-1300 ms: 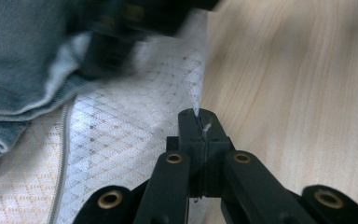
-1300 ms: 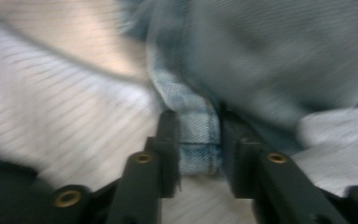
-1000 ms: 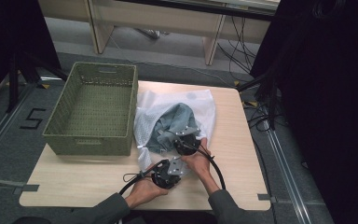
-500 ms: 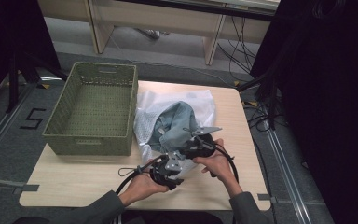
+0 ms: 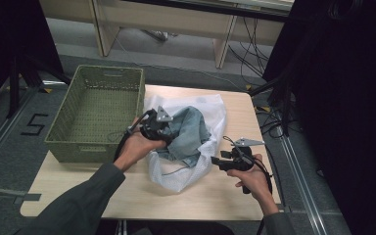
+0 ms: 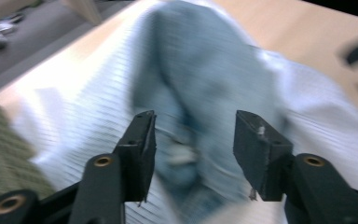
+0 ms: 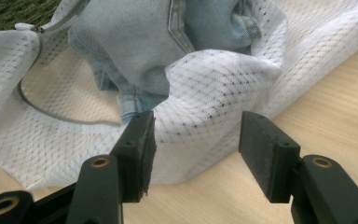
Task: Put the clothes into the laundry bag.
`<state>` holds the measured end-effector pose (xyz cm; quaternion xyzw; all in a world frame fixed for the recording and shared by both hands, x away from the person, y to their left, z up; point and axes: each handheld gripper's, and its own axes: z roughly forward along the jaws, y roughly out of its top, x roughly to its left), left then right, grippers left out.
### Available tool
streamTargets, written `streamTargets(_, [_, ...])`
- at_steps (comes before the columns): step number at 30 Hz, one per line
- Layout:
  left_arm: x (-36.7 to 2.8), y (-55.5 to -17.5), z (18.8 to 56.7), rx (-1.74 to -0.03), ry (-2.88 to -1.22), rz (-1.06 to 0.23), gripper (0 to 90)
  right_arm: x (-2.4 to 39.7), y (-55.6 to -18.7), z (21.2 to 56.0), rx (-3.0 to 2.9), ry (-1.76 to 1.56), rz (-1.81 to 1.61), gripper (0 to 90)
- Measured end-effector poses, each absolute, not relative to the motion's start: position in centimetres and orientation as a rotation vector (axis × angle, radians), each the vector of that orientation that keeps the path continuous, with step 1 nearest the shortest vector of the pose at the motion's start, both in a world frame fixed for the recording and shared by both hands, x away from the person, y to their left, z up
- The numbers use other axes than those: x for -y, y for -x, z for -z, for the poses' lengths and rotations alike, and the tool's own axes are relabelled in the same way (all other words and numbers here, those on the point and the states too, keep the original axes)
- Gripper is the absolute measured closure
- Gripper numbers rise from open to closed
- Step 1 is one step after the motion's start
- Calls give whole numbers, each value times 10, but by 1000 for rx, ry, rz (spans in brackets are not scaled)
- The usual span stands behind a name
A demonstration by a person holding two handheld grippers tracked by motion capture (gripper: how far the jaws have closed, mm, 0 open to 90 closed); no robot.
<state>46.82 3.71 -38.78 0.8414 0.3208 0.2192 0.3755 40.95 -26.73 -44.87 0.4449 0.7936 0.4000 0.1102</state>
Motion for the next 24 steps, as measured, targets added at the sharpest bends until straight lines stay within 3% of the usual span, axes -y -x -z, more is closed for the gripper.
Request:
streamTargets(13, [-22, -527, 399, -930, -2259, -612, 658, 260, -408, 452, -2361, -1303, -1163, 465])
streamTargets(18, [-20, -535, 402, -950, -2263, -620, 882, 261, -410, 451, -2346, -1265, -1161, 466])
streamTargets(24, [-32, -519, 372, -828, -2181, -615, 890, 264, -411, 449, -2334, -1257, -1170, 470])
